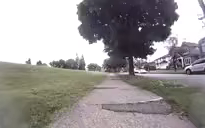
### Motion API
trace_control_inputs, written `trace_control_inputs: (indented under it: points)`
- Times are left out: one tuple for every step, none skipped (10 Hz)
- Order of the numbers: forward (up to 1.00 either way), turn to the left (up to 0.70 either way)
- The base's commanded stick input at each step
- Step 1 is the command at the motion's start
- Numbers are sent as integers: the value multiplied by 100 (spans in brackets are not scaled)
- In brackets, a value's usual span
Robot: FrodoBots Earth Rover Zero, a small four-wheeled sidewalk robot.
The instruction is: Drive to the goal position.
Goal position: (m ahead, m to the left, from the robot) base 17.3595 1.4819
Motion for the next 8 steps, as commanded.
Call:
trace_control_inputs:
  points:
    - [70, 0]
    - [70, 0]
    - [70, 0]
    - [70, 0]
    - [70, 0]
    - [70, 0]
    - [70, 0]
    - [70, 0]
